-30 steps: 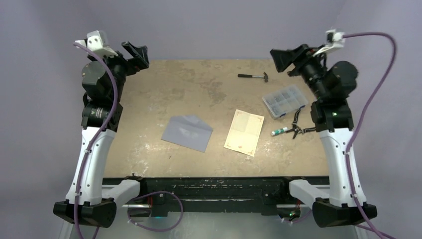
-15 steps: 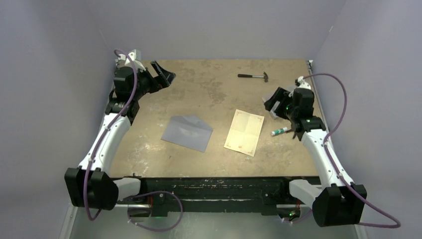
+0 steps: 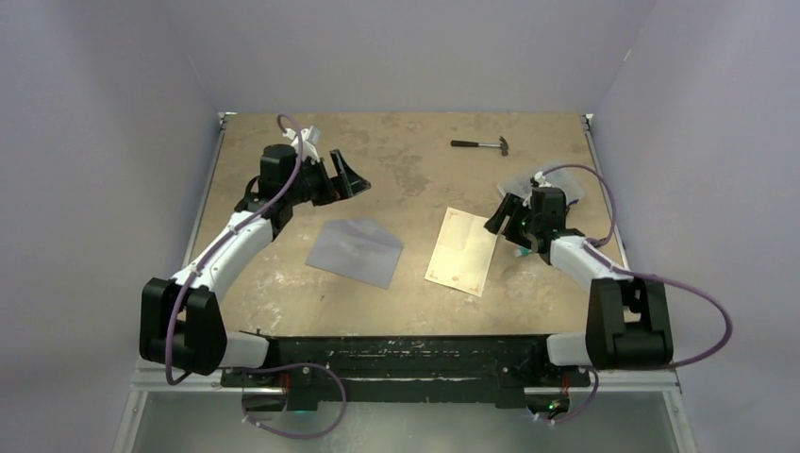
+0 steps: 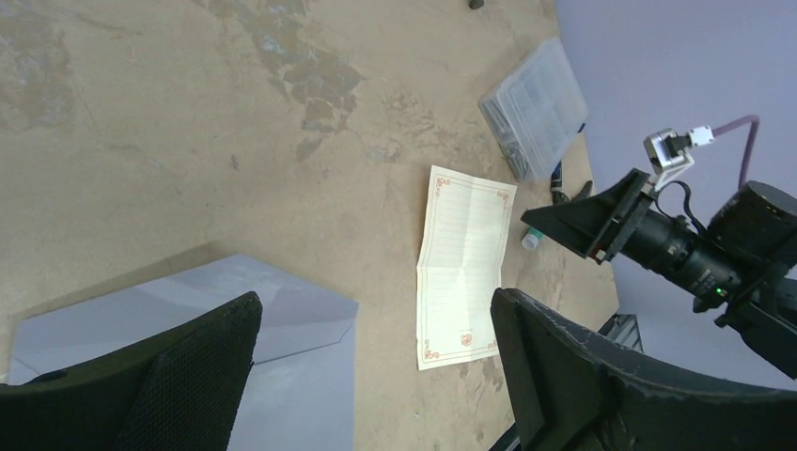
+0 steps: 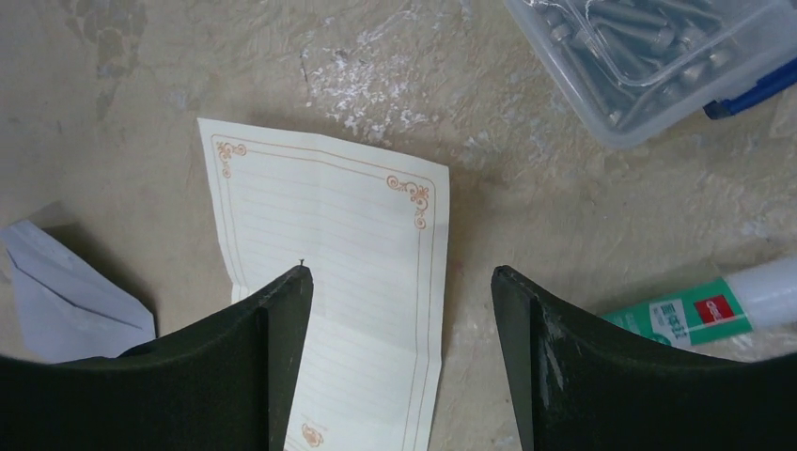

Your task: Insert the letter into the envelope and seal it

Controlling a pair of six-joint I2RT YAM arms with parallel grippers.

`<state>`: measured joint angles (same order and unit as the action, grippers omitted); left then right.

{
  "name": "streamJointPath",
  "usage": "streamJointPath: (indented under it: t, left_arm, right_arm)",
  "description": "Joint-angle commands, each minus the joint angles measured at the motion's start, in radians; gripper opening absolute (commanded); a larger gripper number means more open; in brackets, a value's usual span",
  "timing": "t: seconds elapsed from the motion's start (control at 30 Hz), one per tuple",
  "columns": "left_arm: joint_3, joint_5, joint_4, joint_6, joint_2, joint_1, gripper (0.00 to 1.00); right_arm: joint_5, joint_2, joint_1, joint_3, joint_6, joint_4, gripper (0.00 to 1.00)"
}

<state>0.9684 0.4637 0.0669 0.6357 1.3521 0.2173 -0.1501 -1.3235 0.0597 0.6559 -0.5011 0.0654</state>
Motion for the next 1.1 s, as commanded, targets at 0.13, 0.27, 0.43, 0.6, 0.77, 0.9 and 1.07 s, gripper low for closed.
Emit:
streamJointPath:
  t: [0.13, 0.27, 0.43, 0.6, 0.77, 0.9, 1.07]
  left_arm:
    - [0.030, -0.004, -0.023, -0.008, 0.030, 0.042, 0.92]
    - [0.039, 0.000, -0.011, -0.017, 0.034, 0.045, 0.93]
    - [0.032, -0.017, -0.001, -0.016, 0.032, 0.047, 0.93]
    - [0.032, -0.021, 0.006, -0.012, 0.022, 0.047, 0.93]
    - [0.024, -0.022, 0.013, -0.012, 0.007, 0.047, 0.93]
    - [0.021, -0.022, 0.010, -0.017, -0.007, 0.047, 0.93]
    - [0.022, -0.030, -0.011, -0.012, -0.027, 0.047, 0.93]
  right_arm:
    - [-0.052, -0.127, -0.001, -0.023, 0.014, -0.228, 0.65]
    - [-0.117, -0.143, 0.000, -0.049, 0.044, -0.289, 0.62]
    - [-0.165, -0.180, 0.000, -0.090, 0.045, -0.378, 0.52]
    - [-0.170, -0.186, -0.002, -0.116, 0.035, -0.440, 0.47]
    - [-0.220, -0.179, -0.001, -0.122, 0.047, -0.486, 0.12]
    - [-0.236, -0.119, -0.003, -0.112, 0.047, -0.483, 0.00]
    - [-0.247, 0.053, -0.001, -0.035, 0.029, -0.410, 0.00]
